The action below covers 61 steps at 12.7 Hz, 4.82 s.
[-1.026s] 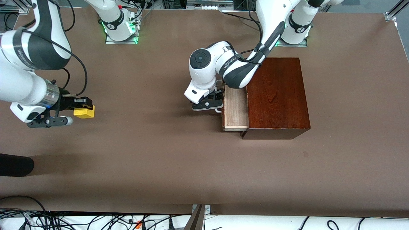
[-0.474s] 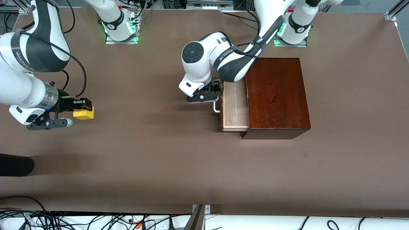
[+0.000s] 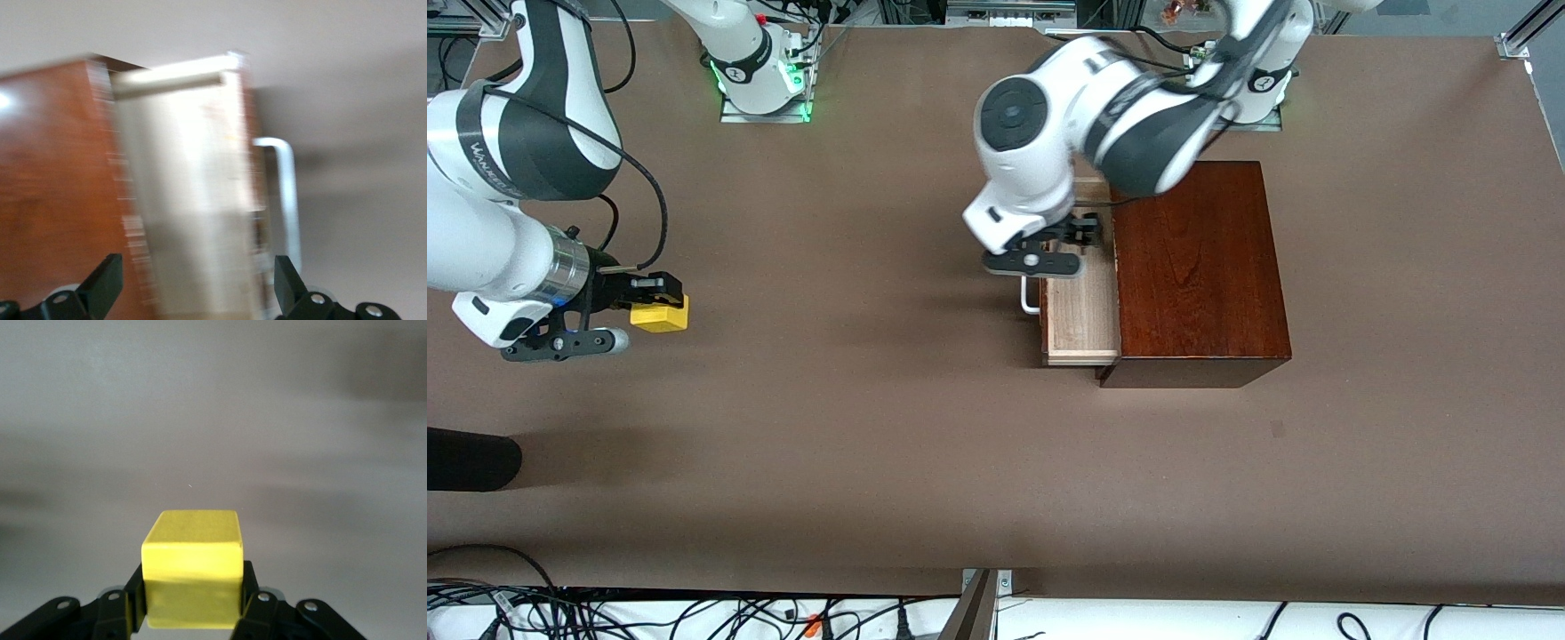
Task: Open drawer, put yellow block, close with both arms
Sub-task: 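Release the handle with the left gripper while the right gripper carries cube, then lower the yellow cube into the drawer and open the right gripper, then raise the right gripper away from the drawer toward rest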
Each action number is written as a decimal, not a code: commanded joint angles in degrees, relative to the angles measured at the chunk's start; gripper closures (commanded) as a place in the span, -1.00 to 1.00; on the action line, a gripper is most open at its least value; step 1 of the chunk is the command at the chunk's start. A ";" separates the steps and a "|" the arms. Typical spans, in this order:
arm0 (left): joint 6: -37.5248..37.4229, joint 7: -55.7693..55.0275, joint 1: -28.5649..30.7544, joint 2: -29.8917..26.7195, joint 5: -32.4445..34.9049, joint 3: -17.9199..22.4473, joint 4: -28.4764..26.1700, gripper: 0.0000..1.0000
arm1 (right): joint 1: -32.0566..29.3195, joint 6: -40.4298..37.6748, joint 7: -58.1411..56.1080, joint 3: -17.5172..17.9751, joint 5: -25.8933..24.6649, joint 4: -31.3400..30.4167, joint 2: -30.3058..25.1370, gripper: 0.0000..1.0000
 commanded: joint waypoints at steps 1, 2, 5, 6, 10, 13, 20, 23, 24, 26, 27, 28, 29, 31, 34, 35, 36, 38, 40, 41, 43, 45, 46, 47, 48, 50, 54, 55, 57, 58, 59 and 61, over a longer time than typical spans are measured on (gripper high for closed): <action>-6.15 8.43 9.63 -7.97 -5.95 -0.45 -1.44 -1.00 | 0.61 -1.48 -2.21 1.88 0.85 1.66 0.12 0.36; -7.12 10.46 14.28 -9.82 -8.59 -0.53 -1.44 -1.00 | 0.96 -1.48 -2.57 3.90 0.76 1.75 0.04 0.36; -10.56 23.79 20.74 -14.22 -10.38 0.52 -2.31 -1.00 | 2.28 -0.87 -2.32 15.13 0.50 2.10 0.03 0.36; -10.47 28.27 21.79 -15.72 -10.38 1.65 -3.71 -1.00 | 3.68 -0.61 -2.14 18.04 0.06 3.76 0.56 0.36; -0.23 34.47 20.22 -25.11 -10.38 13.41 -18.01 -1.00 | 17.54 1.06 -3.54 18.60 -2.56 14.64 8.27 0.36; 4.47 34.56 22.58 -31.53 -10.47 14.06 -25.06 -1.00 | 29.14 2.90 -4.15 18.51 -11.96 24.05 16.09 0.36; 2.98 34.12 23.30 -31.73 -10.91 14.23 -25.00 -1.00 | 38.58 10.99 -9.33 18.16 -20.42 26.54 22.79 0.36; 2.80 33.94 23.21 -31.73 -10.82 13.97 -24.91 -1.00 | 40.07 11.52 -11.97 18.16 -24.11 26.54 25.25 0.36; 2.71 34.21 23.21 -31.64 -10.82 13.97 -24.39 -1.00 | 40.60 11.70 -12.15 18.07 -25.07 26.54 26.04 0.36; 2.80 33.86 23.21 -30.85 -10.82 13.97 -23.34 -1.00 | 41.22 12.31 -13.64 18.07 -26.75 26.54 27.45 0.36; 2.71 34.12 23.21 -30.15 -10.82 13.97 -22.63 -1.00 | 41.48 12.84 -14.26 18.07 -26.84 26.54 27.98 0.36; 2.71 33.95 23.21 -29.88 -10.82 13.97 -22.10 -1.00 | 41.57 13.45 -14.26 17.81 -27.45 26.54 28.33 0.36; 2.80 33.94 23.12 -29.71 -10.82 13.88 -22.01 -1.00 | 41.57 13.98 -14.26 17.81 -27.63 26.54 28.77 0.36; 2.71 33.77 23.12 -29.71 -10.82 13.70 -21.92 -1.00 | 41.57 14.60 -14.61 17.72 -27.89 26.54 29.04 0.36; 2.71 33.68 23.03 -29.71 -10.82 13.62 -21.83 -1.00 | 41.57 14.86 -14.62 17.72 -28.86 26.45 30.18 0.36; 2.71 33.68 23.03 -29.71 -10.82 13.62 -21.83 -1.00 | 41.66 14.95 -14.62 17.72 -28.95 26.45 30.44 0.36; 2.71 33.68 23.03 -29.71 -10.82 13.62 -21.83 -1.00 | 41.75 15.04 -14.62 17.72 -28.95 26.45 30.88 0.36; 2.71 33.68 23.03 -29.71 -10.82 13.70 -21.83 -1.00 | 41.66 15.30 -14.70 17.72 -29.21 26.45 31.15 0.36; 2.54 33.68 23.03 -29.71 -10.82 13.62 -21.83 -1.00 | 41.57 15.04 -15.06 17.63 -29.21 26.36 31.15 0.19; 2.27 33.68 23.03 -29.71 -10.91 13.70 -21.83 -1.00 | 41.40 14.78 -15.14 17.63 -29.21 26.36 31.06 -0.86; 2.27 33.68 23.03 -29.71 -10.82 13.62 -21.83 -1.00 | 41.22 14.34 -15.41 17.72 -29.13 26.45 30.89 -1.00; 2.18 33.68 23.03 -29.71 -10.82 13.62 -21.83 -1.00 | 41.22 13.20 -15.41 17.81 -28.95 26.45 30.45 -1.00; 2.27 33.68 23.03 -29.71 -10.82 13.62 -21.83 -1.00 | 40.96 11.80 -15.41 18.07 -28.69 26.54 30.27 -1.00; 2.27 33.68 23.03 -29.71 -10.82 13.62 -21.83 -1.00 | 40.43 10.22 -15.23 18.16 -28.16 27.24 28.96 -1.00; 2.18 33.68 23.03 -29.71 -10.82 13.62 -21.83 -1.00 | 39.65 7.86 -15.14 18.16 -25.64 28.55 27.47 -1.00; 1.83 33.68 23.03 -29.71 -10.82 13.70 -21.83 -1.00 | 35.09 4.42 -14.62 17.99 -19.66 30.49 22.74 -1.00; 1.66 33.77 22.60 -29.79 -10.91 13.53 -21.74 -1.00 | 20.59 -1.80 -15.05 17.63 -8.05 30.32 13.68 -1.00; 1.13 33.94 21.55 -29.45 -10.91 13.53 -21.74 -1.00 | 18.30 -4.71 -15.23 17.20 -7.94 30.06 11.13 -1.00; -4.82 34.12 18.65 -27.60 -10.82 12.57 -20.87 -1.00 | 12.68 -6.23 -15.50 16.14 -6.98 28.74 7.70 -1.00; -7.98 34.21 16.38 -26.20 -11.08 11.69 -18.69 -1.00 | 9.61 -6.23 -15.06 14.83 -4.45 27.95 6.46 -1.00; -9.66 34.12 13.66 -24.62 -11.52 11.25 -15.19 -1.00 | 6.36 -6.40 -14.36 12.56 0.18 26.73 5.06 -1.00; -10.03 34.38 9.52 -19.53 -11.78 11.07 -10.51 -1.00 | 4.66 -7.20 -13.57 5.28 4.35 21.56 0.76 -1.00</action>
